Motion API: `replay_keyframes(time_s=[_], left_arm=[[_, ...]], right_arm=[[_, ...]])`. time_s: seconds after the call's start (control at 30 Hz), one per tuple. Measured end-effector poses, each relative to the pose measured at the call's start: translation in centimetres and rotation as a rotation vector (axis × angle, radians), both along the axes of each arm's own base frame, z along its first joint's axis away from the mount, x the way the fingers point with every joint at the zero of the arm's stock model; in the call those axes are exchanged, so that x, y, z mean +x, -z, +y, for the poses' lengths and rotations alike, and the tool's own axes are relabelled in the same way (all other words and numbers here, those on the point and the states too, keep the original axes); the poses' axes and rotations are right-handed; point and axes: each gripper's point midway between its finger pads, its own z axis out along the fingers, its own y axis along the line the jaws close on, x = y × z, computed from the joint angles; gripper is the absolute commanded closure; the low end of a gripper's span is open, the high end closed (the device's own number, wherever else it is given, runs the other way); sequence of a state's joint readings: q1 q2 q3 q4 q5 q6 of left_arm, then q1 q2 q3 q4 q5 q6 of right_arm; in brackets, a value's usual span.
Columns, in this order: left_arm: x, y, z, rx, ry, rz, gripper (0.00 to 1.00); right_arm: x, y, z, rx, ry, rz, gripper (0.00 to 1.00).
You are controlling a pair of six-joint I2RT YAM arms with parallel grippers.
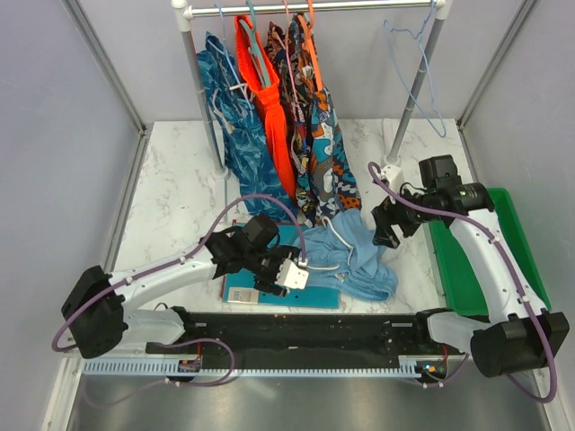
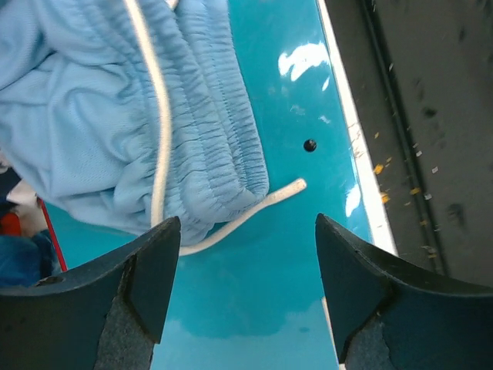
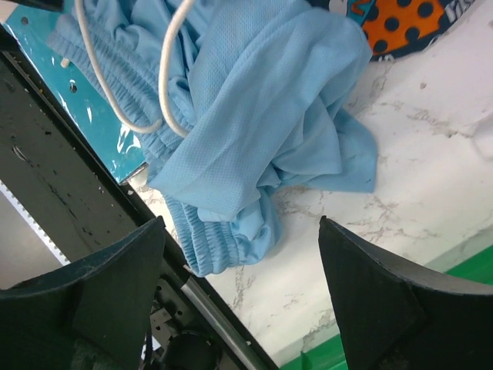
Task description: Place the shorts on the hanger
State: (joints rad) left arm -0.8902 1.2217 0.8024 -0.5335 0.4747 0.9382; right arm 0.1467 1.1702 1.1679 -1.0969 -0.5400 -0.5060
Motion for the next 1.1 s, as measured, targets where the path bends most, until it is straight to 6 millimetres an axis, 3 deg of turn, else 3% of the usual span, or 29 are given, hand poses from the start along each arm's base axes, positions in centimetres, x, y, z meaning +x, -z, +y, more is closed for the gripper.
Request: replay_keyframes(time_s=[0.17,0.37,0.4,0.57,0.67,0.8,0.97,1.1], left_arm=[[1.4,2.5,-0.5,0.022,0.082,-0.108,0.39],[3.3,2.8,-1.4,-0.012,0.084,-0.221,0.83],[3.5,2.8,-1.5,-0.017,0.081,-0.231,0.98],[4.2,0.9,-2.1,-0.076,0.051,-0.281,0.98],[4.3,-1.8,-2.4,-0.152,0.031,-0.322,0.98],[4.5,-7.6,-3.1,-0.288,-0.003,-0.361,0.98],[5.5,-17.8,-4.5,-0.493,-0.015,-0.424,0.98],[4.5,-25.2,-5.1,-0.630,0.054,-0.471,0.98]], right_arm=[[0.9,-2.0,0.7,0.028,-0.047,-0.055,0.16],[1.9,-3.7,1.3,0.055,-0.088,-0.109,0.23],[1.9,-3.8,1.3,0.057,-0.093,-0.112,0.24],[1.9,-4.2,1.6,0.070,-0.118,-0.137,0.25],[2.1,-5.1,1.9,0.085,-0.143,-0.195,0.21],[1.9,-7.6,2.5,0.116,-0.208,-0.340,0.08],[1.7,-12.0,3.5,0.162,-0.304,-0.546,0.04],[3.6,-18.1,4.8,0.220,-0.358,-0.686,0.02]])
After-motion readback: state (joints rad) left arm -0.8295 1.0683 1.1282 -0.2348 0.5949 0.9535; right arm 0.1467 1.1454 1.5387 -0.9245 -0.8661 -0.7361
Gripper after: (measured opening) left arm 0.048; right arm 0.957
